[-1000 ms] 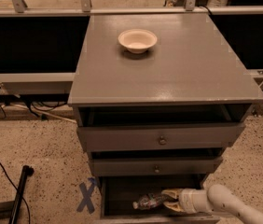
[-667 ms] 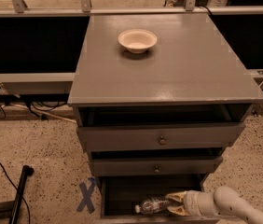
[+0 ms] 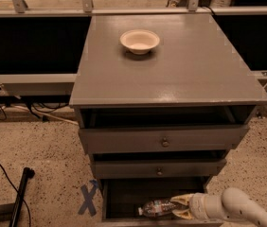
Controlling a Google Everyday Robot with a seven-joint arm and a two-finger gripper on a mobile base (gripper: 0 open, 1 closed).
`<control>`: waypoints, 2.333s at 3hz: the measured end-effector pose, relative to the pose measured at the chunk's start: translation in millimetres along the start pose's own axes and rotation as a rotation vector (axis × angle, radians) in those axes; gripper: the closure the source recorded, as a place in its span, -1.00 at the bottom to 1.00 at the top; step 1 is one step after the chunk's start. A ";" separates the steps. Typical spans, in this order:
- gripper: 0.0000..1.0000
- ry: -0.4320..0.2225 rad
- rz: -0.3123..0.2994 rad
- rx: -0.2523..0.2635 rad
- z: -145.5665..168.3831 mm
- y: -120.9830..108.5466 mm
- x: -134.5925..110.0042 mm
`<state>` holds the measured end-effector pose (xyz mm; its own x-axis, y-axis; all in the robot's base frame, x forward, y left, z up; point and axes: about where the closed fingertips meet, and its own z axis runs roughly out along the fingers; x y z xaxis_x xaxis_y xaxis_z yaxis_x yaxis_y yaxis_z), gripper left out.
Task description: Pick water bottle from bottom drawer and place on counter
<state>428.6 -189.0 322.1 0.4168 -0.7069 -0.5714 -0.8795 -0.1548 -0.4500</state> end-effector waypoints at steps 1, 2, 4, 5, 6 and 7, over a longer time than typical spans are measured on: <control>1.00 0.040 0.093 -0.074 32.9 8.5 24.2; 1.00 0.003 0.186 -0.143 96.0 23.5 59.0; 0.54 0.025 0.214 -0.057 124.2 -2.6 102.3; 0.08 0.083 0.194 -0.060 121.4 -7.0 101.9; -0.39 0.124 0.197 -0.081 129.6 -2.0 104.8; -0.85 0.144 0.200 -0.094 136.5 0.2 110.6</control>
Offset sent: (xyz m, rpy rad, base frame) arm 0.0914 0.0105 -0.1917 -0.0017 0.3163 -0.1159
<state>505.9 -172.9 165.1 0.2018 -0.8199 -0.5357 -0.9613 -0.0611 -0.2686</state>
